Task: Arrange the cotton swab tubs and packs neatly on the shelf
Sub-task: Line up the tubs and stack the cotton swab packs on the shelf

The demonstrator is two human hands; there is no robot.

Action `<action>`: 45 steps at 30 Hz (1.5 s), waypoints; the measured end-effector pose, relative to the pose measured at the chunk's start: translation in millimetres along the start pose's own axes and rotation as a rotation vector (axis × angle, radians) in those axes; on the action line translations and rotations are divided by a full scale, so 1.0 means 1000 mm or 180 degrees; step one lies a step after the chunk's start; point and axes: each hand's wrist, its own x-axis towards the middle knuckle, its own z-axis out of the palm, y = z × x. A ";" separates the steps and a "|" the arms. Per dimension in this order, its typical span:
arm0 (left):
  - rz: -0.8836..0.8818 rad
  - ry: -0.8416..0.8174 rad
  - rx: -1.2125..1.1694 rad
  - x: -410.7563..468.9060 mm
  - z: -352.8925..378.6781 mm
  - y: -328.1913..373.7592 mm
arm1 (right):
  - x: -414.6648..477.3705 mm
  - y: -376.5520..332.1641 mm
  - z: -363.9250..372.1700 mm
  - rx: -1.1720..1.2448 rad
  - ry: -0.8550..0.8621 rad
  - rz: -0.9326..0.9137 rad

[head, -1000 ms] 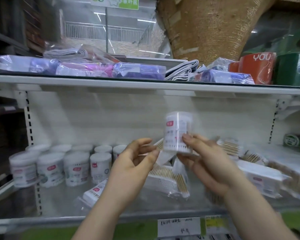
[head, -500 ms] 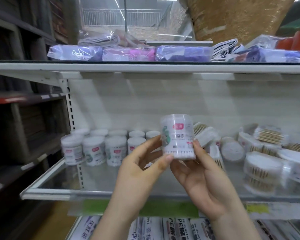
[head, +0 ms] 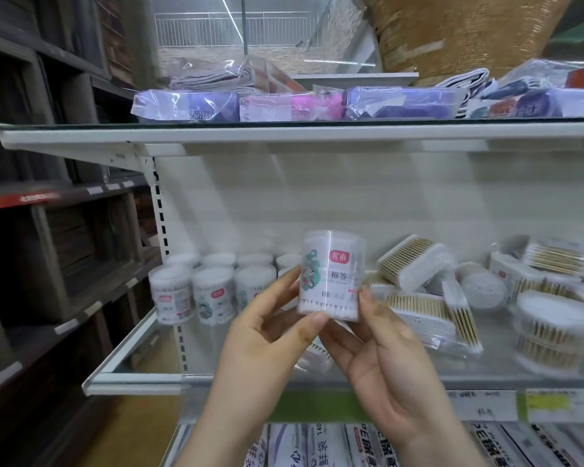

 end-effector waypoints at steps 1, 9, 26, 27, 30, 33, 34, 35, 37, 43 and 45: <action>0.0006 0.0014 -0.0007 -0.001 -0.003 -0.001 | 0.000 0.003 0.001 -0.0026 0.0000 -0.0011; 0.0031 0.0186 0.0021 -0.005 -0.030 0.000 | 0.007 0.026 0.016 -0.0277 0.0024 -0.0111; 0.0322 0.0573 0.0506 -0.014 -0.074 0.009 | 0.015 0.071 0.046 -0.0573 -0.0625 0.0111; 0.0313 0.0586 0.0546 -0.015 -0.077 0.010 | 0.016 0.073 0.047 -0.0599 -0.0651 0.0135; 0.0178 0.0730 0.0520 -0.015 -0.095 0.014 | 0.021 0.078 0.047 -0.0504 -0.0582 0.0292; -0.0002 0.0778 0.0574 -0.013 -0.118 0.021 | 0.019 0.087 0.048 -0.0956 -0.0754 0.0381; -0.0069 0.0774 0.0625 -0.013 -0.126 0.023 | 0.017 0.092 0.049 -0.1256 -0.0883 0.0387; -0.0115 0.0782 0.0704 -0.013 -0.132 0.025 | 0.015 0.099 0.050 -0.1520 -0.0991 0.0392; -0.0178 0.0816 0.0824 -0.015 -0.141 0.029 | 0.014 0.111 0.052 -0.1918 -0.1099 0.0407; -0.0285 0.0890 0.0994 -0.009 -0.151 0.026 | 0.026 0.115 0.058 -0.2996 -0.1018 0.0069; -0.0234 0.0850 0.1058 0.002 -0.154 0.027 | 0.034 0.106 0.067 -0.3567 -0.1096 -0.0120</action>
